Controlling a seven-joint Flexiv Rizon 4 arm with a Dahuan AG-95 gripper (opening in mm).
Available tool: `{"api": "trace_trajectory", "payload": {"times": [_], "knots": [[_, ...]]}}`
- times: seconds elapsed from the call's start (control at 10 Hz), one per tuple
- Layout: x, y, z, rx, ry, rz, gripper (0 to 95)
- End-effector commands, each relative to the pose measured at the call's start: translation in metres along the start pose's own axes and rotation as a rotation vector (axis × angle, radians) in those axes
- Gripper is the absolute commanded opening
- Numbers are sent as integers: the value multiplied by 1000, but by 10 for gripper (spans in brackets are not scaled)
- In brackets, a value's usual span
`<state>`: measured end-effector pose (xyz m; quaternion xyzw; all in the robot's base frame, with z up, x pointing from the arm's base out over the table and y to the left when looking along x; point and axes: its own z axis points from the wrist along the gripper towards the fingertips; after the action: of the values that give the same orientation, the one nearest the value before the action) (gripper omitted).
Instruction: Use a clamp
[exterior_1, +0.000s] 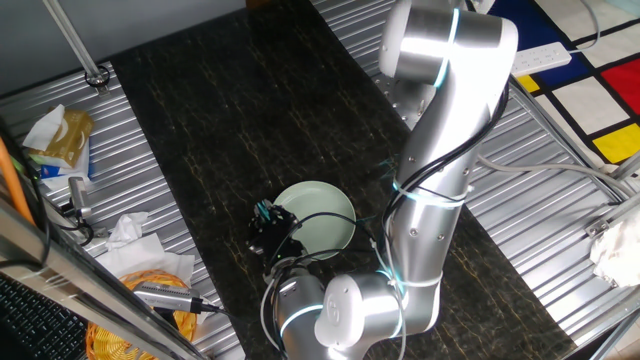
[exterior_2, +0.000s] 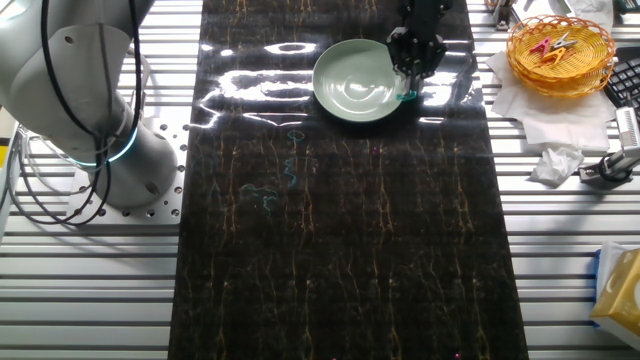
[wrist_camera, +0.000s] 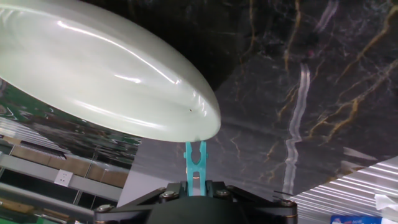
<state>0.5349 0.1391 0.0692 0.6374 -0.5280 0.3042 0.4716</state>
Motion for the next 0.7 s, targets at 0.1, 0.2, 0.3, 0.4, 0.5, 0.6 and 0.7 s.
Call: {"api": "trace_trajectory", "payload": {"times": [0.1,0.2,0.3,0.4,0.5,0.6,0.7], "knots": [[-1,-1,-1,-4,7,1,0],[-1,-1,-1,-3,16,5,0],[-1,-1,-1,-3,16,5,0],[-1,-1,-1,-3,22,10,0],[-1,-2,-1,-3,21,7,0],[0,-2,0,-2,21,8,0],[0,-2,0,-1,22,7,0]]}}
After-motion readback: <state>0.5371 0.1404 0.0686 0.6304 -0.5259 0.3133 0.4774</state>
